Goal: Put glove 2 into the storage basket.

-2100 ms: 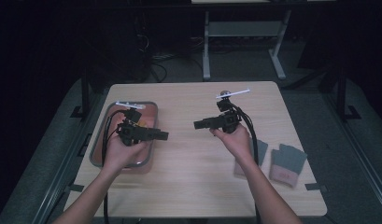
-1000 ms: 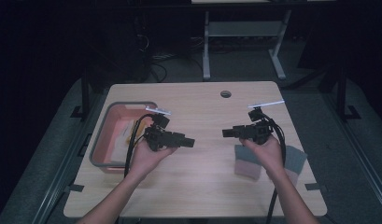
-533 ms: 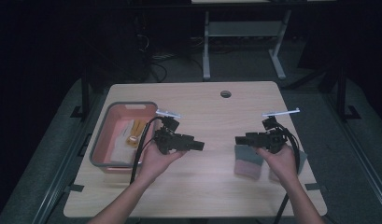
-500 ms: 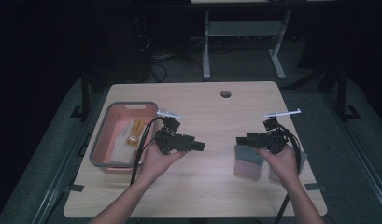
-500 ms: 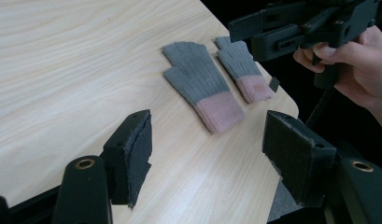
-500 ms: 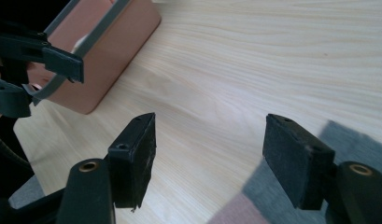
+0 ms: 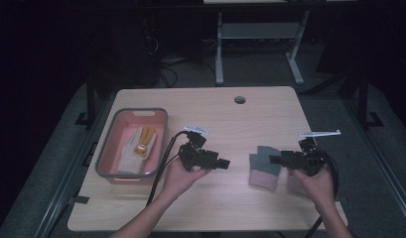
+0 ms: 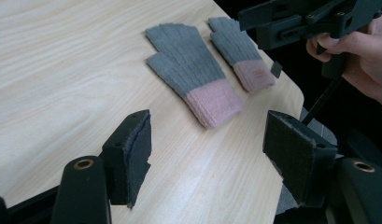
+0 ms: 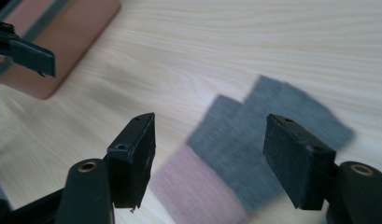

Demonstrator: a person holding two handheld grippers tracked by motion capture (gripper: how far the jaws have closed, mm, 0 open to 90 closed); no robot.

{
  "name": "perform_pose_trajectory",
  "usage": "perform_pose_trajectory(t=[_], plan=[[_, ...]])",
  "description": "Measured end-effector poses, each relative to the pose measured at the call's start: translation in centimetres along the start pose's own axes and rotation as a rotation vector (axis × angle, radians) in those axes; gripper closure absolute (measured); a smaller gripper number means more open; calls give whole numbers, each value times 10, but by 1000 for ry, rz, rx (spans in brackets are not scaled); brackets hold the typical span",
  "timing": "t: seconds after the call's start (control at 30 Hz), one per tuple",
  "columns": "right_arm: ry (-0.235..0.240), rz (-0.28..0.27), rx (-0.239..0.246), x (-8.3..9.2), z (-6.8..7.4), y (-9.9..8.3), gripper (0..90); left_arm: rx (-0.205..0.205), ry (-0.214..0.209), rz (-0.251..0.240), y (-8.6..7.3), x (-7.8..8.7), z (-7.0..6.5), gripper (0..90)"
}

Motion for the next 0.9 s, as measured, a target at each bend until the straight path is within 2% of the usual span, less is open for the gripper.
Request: perform_pose_trajectory(t=[0.23, 0.33, 0.77, 0.9], plan=[[-31, -30, -15, 13, -21, -20, 333, -14, -11, 10, -2, -10, -4, 320], [-62, -20, -13, 16, -29, -28, 336, -3, -16, 2, -2, -15, -6, 315], [-174, 40, 22, 16, -53, -57, 385, -11, -20, 32, -9, -27, -11, 302], [-208, 18, 31, 20, -61, -61, 410, -13, -27, 39, -12, -30, -13, 302]])
Point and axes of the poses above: each handheld gripper's, and its own axes: x roughly backward along the jaws, y roughly out of its top, z roughly to its left, the point moved 7 cm from there along -x, roughly forward along the jaws
